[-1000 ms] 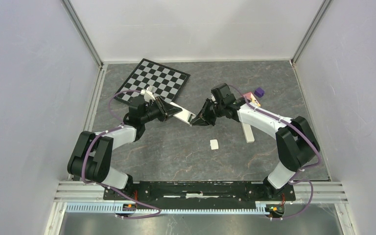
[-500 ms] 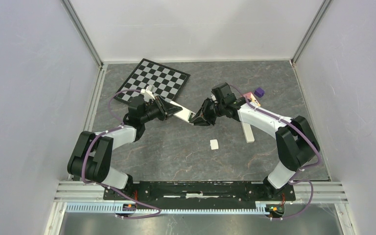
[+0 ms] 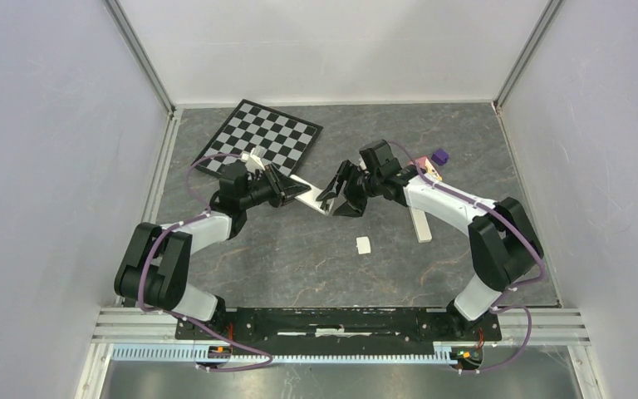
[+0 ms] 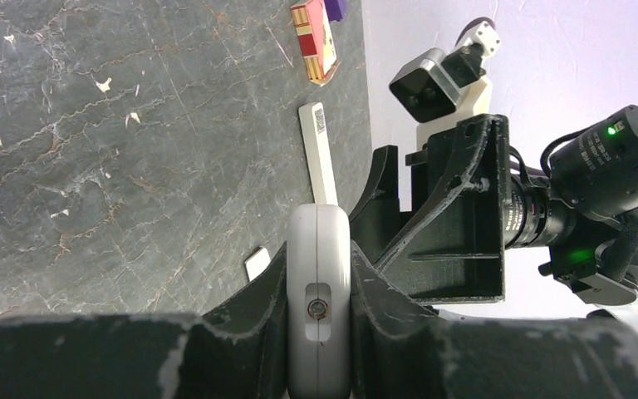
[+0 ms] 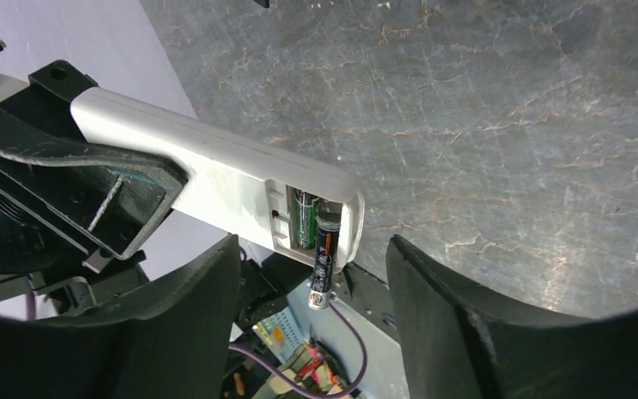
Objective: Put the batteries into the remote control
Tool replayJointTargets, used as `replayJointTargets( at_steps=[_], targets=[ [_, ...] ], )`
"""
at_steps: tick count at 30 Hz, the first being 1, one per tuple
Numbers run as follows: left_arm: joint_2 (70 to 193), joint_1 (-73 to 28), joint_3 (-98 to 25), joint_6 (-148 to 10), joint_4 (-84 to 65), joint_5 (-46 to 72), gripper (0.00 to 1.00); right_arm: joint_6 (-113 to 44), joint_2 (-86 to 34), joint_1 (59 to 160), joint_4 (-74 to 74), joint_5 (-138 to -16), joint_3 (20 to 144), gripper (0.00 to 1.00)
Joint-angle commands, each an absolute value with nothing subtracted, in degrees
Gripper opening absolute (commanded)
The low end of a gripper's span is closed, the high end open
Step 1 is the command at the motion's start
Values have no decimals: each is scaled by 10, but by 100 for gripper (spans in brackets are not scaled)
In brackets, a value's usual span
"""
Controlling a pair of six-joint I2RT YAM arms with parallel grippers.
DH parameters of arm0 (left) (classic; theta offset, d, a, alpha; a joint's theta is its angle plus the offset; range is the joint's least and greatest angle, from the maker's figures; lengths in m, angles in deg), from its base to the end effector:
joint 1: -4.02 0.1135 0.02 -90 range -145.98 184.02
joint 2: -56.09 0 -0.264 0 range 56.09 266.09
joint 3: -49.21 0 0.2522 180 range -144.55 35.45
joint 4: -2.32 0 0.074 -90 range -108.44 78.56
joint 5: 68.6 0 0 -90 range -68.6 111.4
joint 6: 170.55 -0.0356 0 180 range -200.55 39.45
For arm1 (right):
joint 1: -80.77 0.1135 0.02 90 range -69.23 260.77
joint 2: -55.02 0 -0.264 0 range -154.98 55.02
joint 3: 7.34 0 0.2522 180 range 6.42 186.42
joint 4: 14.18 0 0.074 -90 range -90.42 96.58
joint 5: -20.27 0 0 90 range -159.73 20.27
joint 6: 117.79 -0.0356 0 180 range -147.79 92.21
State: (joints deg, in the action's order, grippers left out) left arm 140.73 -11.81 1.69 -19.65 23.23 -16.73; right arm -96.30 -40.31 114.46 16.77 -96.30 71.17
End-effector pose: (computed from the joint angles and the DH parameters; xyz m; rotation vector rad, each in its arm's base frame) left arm 0.2772 -0.1015 0.1957 -0.2907 2.0706 -1.4914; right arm 0.2883 0.2113 0.2250 0.5855 2.7081 1.2384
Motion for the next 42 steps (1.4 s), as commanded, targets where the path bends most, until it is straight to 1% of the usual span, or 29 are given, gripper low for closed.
replayJointTargets(
  at_steps=[1,3,7,8,11,14,16,19,22,26,34,42],
  targets=[
    [1398,-119,-15,-190,210,-190,2,-936,-368,1142,151,-937,716,74],
    [1400,-119,-16,-183,210,-193,2,-917,-363,1141,150,-933,719,84],
    [1400,-118,-26,-173,190,-216,2,-826,-348,1139,189,-893,748,97],
    [1399,-117,-32,-173,179,-226,2,-801,-338,1137,190,-883,753,98],
    [1402,-117,-47,-177,143,-275,2,-701,-301,1128,160,-879,741,98],
    [1406,-117,-57,-177,131,-333,2,-588,-277,1123,135,-926,727,98],
    [1406,-117,-66,-185,110,-364,2,-529,-274,1123,158,-960,736,98],
    [1395,-117,-84,-223,48,-381,2,-483,-271,1130,196,-1004,744,98],
    [1394,-117,-106,-247,2,-403,2,-437,-259,1148,221,-999,739,98],
    [1394,-117,-122,-255,-29,-421,2,-413,-257,1165,231,-1012,735,98],
    [1399,-117,-140,-280,-80,-424,2,-444,-270,1180,203,-1085,733,98],
    [1393,-118,-153,-293,-101,-428,2,-414,-294,1198,244,-1097,735,98]
  ],
)
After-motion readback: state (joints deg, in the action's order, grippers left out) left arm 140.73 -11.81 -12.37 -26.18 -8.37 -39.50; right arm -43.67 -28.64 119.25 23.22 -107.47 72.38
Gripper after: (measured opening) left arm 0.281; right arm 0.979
